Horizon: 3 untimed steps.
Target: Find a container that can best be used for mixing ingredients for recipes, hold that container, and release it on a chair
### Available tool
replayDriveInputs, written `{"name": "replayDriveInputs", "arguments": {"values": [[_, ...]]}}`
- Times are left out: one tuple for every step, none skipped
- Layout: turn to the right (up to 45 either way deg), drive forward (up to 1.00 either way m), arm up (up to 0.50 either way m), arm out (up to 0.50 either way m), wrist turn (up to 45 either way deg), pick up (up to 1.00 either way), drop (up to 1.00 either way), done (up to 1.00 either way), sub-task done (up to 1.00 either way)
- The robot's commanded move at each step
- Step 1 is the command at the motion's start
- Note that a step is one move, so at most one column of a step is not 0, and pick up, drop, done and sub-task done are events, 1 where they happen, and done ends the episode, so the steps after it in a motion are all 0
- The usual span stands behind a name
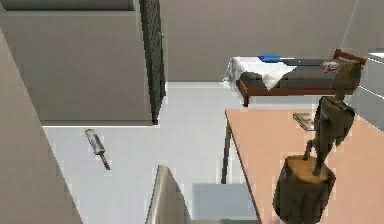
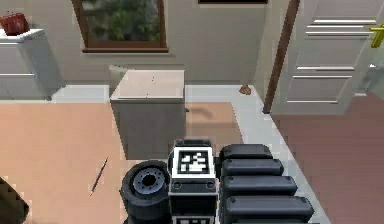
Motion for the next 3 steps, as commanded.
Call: {"name": "replayDriveInputs", "arguments": {"values": [[27.0,0.0,0.0,0.0,0.0,0.0,0.0,0.0,0.0],[-18.0,0.0,0.0,0.0,0.0,0.0,0.0,0.0,0.0],[6.0,0.0,0.0,0.0,0.0,0.0,0.0,0.0,0.0]]}}
